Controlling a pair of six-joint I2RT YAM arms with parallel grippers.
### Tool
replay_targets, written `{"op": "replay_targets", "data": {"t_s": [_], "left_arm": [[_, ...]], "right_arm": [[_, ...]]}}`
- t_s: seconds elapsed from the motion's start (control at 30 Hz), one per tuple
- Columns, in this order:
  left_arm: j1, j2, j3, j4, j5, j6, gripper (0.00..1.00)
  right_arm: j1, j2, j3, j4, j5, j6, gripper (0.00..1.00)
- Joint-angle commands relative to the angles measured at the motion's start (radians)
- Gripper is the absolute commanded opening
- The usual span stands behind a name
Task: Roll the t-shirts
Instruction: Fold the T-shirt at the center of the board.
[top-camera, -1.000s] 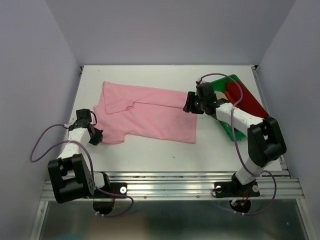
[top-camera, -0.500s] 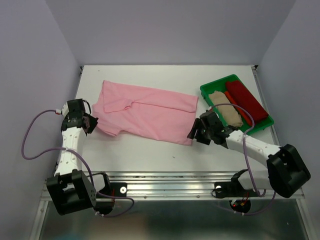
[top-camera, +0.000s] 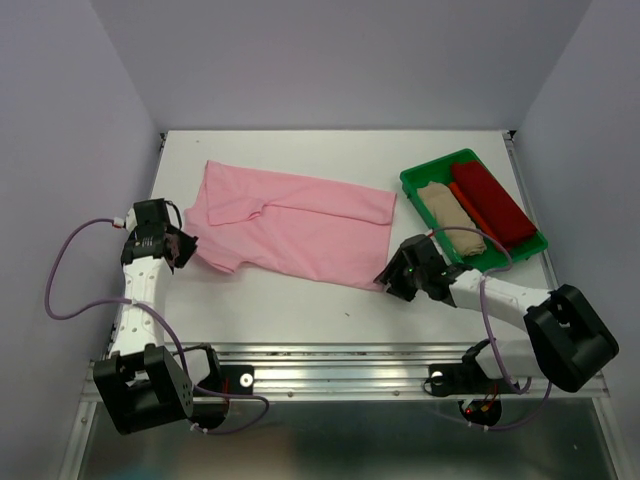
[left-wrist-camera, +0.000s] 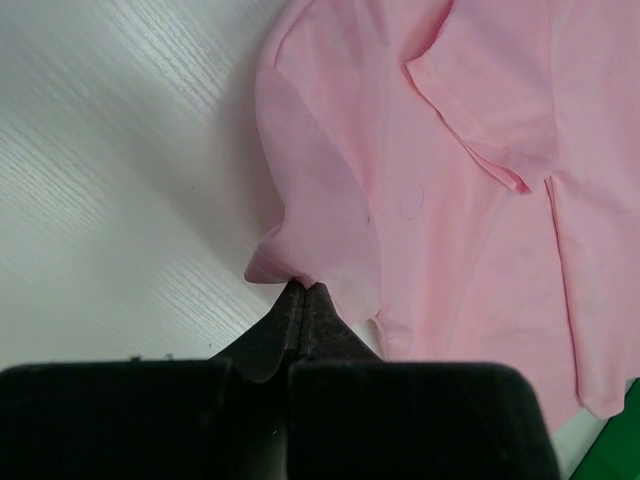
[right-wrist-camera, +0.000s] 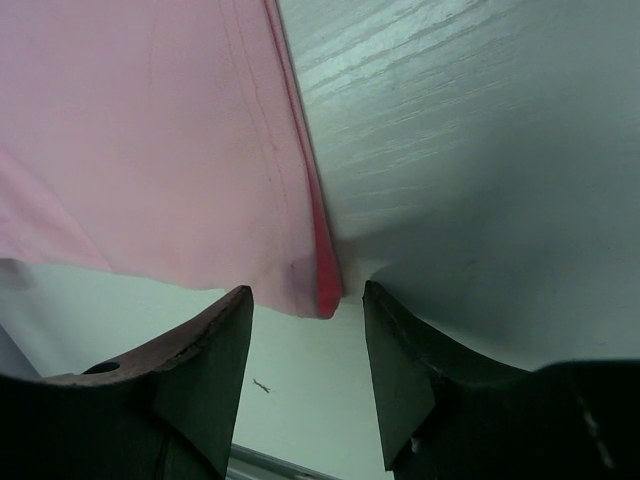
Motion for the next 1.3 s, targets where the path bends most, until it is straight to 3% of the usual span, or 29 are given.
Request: {"op": "replay_targets", "data": {"t_s": [0.0, 0.2, 0.73, 0.9, 0.97, 1.03, 1.27], "left_arm": [[-0.002, -0.028, 0.013, -0.002, 0.009, 0.016, 0.00], [-0.003, -0.031, 0.018, -0.003, 0.009, 0.014, 0.00], [-0.008, -0.036, 0.007, 0.004, 0.008, 0.016, 0.00], [-0.009, -0.036, 0.009, 0.004, 0.006, 0.018, 0.00], [-0.009, -0.036, 0.012, 0.006, 0.008, 0.019, 0.00], [-0.009, -0.033, 0.016, 0.004, 0.005, 0.024, 0.00], [-0.009, -0.030, 0.015, 0.023, 0.009, 0.024, 0.00]], "right_arm": [[0.010, 0.021, 0.005, 0.063, -0.010, 0.026, 0.53], [0.010, 0.040, 0.003, 0.075, -0.016, 0.028, 0.47], [0.053, 0.021, 0.026, -0.028, 0.036, 0.060, 0.52], [0.053, 0.041, 0.043, -0.025, 0.088, 0.057, 0.49], [0.053, 0.047, 0.055, -0.023, 0.117, 0.049, 0.44], [0.053, 0.063, 0.070, -0.020, 0.125, 0.045, 0.28], [0.053, 0.044, 0.078, -0.020, 0.134, 0.040, 0.01]]}}
